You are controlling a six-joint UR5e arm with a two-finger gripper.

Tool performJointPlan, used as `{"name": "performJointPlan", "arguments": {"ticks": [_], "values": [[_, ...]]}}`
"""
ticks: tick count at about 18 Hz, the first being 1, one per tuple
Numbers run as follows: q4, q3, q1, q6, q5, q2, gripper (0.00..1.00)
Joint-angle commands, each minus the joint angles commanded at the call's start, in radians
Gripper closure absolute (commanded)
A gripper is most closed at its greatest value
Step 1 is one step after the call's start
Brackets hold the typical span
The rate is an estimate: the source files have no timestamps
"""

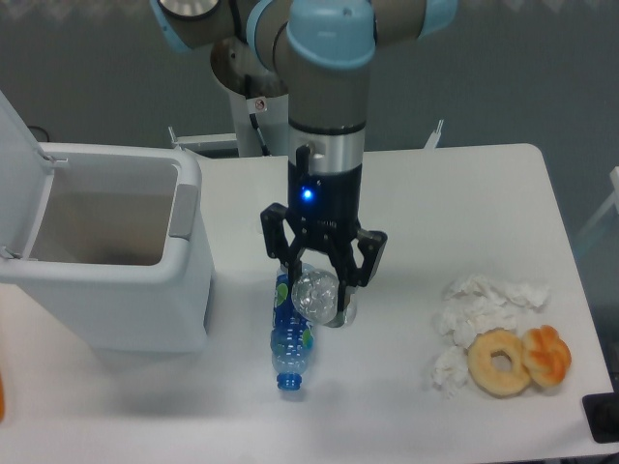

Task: Place the plastic bottle in the trash can
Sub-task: 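Close the gripper on the clear plastic bottle standing by the blue bottle, then lift the clear bottle and carry it over the white trash bin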

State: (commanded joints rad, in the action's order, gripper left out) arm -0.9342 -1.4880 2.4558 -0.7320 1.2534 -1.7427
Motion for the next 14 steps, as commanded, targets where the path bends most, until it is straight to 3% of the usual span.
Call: {"name": "performJointPlan", "arguments": {"ticks": [6, 12, 14], "values": [[-0.002, -0.012, 0.035, 0.198, -0.167, 0.065, 0.33], [-0.005, -0.035, 0.025, 0.287, -0.209, 0.138, 0.33], [-0.006, -0.047, 0.023, 0.312, -0.247, 0.187, 0.33]]}}
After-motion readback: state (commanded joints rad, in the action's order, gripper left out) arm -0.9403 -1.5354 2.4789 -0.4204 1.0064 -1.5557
